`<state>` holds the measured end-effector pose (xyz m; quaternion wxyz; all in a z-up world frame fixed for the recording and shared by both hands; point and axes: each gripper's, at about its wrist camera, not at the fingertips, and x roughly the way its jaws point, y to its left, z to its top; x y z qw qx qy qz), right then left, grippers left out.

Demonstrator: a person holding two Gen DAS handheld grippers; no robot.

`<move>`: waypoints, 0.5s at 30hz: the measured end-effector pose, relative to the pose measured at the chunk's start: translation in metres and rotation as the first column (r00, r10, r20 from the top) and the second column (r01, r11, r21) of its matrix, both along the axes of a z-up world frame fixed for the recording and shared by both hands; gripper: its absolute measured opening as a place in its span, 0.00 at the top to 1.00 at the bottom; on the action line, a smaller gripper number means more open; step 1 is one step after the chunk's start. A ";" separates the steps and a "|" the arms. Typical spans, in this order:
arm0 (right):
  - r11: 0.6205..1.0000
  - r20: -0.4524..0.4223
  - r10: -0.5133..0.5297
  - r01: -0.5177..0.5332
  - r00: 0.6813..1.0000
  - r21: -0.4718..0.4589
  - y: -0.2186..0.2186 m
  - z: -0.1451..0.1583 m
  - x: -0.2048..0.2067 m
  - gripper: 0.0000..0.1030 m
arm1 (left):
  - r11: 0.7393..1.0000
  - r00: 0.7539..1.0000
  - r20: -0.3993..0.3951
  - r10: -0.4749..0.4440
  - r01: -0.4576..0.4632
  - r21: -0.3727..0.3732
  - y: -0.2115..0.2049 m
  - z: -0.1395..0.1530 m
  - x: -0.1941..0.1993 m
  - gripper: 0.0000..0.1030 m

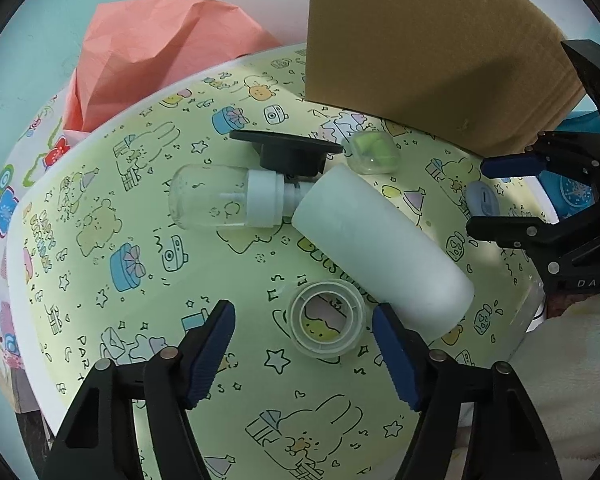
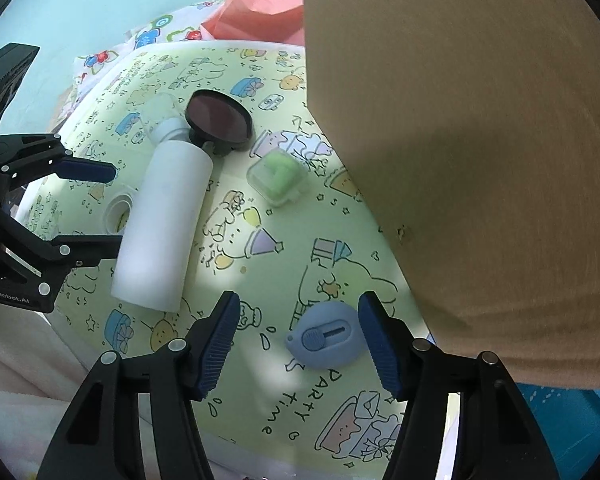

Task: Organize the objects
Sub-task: 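Grasp the clear tape roll with the left tool while the right tool grasps the blue round case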

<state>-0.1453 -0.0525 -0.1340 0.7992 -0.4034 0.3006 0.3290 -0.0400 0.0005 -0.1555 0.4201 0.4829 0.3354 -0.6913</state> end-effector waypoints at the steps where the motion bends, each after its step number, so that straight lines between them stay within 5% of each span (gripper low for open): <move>1: 1.000 -0.003 -0.005 0.005 1.000 0.002 -0.001 -0.001 0.001 0.37 | 1.000 1.000 -0.001 0.000 0.000 0.003 0.000 -0.001 0.000 0.34; 11: 0.999 -0.017 -0.030 0.030 0.999 -0.012 -0.006 -0.006 0.007 0.38 | 1.000 1.000 -0.016 -0.016 0.016 0.007 -0.003 -0.007 -0.006 0.53; 15: 0.999 -0.026 -0.038 0.037 0.999 -0.016 -0.007 -0.009 0.009 0.46 | 1.000 1.000 -0.005 -0.021 0.021 0.003 -0.004 -0.007 -0.007 0.56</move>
